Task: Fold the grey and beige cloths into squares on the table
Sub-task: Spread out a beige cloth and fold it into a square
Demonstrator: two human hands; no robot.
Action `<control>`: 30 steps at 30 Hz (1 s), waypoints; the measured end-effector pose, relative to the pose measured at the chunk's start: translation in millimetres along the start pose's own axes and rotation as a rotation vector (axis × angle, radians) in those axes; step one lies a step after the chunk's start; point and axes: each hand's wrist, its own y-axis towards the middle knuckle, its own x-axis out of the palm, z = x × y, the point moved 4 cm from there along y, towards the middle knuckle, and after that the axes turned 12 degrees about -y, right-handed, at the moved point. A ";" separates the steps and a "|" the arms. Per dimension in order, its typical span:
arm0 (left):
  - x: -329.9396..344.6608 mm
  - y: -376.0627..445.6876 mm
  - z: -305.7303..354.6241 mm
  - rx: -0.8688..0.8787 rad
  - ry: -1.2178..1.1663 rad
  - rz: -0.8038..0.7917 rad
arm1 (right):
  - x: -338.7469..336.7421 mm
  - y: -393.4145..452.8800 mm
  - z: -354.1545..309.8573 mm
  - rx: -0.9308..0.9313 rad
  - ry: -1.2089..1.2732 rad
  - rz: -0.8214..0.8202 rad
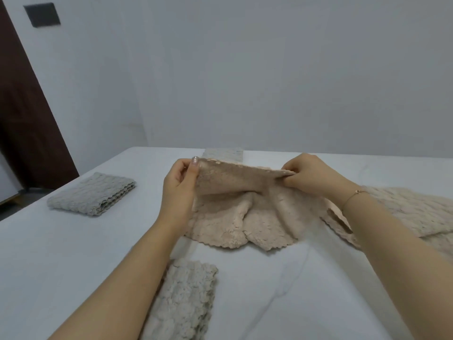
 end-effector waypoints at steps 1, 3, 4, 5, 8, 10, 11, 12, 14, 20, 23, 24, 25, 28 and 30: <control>0.7 3.1 3.6 -0.001 -0.023 0.032 | -5.0 -1.0 1.8 0.007 0.049 -0.015; 1.1 10.8 9.0 -0.029 -0.075 0.082 | -16.5 -2.9 4.6 0.022 0.134 -0.026; 1.2 14.9 11.8 -0.042 -0.092 0.091 | -22.5 -5.1 5.3 0.030 0.170 -0.029; 1.4 19.0 15.3 -0.048 -0.103 0.092 | -28.3 -7.1 6.6 0.034 0.208 -0.024; 4.9 28.9 31.8 -0.051 -0.129 0.096 | -44.9 -11.9 11.1 0.044 0.422 0.031; 6.6 34.4 44.9 -0.031 -0.137 0.104 | -54.4 -14.2 14.4 0.030 0.644 0.122; 7.0 37.2 51.3 -0.017 -0.139 0.108 | -59.0 -15.4 16.4 0.018 0.745 0.183; 7.3 39.1 58.1 -0.001 -0.141 0.110 | -63.1 -16.3 18.2 0.006 0.837 0.241; 7.7 41.9 72.6 0.037 -0.142 0.116 | -70.1 -18.7 20.5 0.002 1.032 0.315; 14.9 45.0 113.0 0.109 -0.162 0.105 | -94.1 -27.9 15.9 -0.009 1.329 0.396; 19.0 42.2 128.2 0.139 -0.132 0.078 | -102.1 -35.2 12.9 -0.030 1.344 0.451; 20.1 41.7 133.1 0.153 -0.116 0.073 | -105.0 -37.3 11.5 -0.037 1.349 0.468; 20.6 41.6 137.5 0.167 -0.096 0.072 | -108.2 -38.8 10.7 -0.046 1.352 0.481; 18.7 41.5 148.5 0.238 0.006 0.085 | -118.8 -44.1 8.3 -0.064 1.367 0.508; 15.7 38.6 154.9 0.298 0.090 0.123 | -125.3 -47.8 5.6 -0.078 1.355 0.522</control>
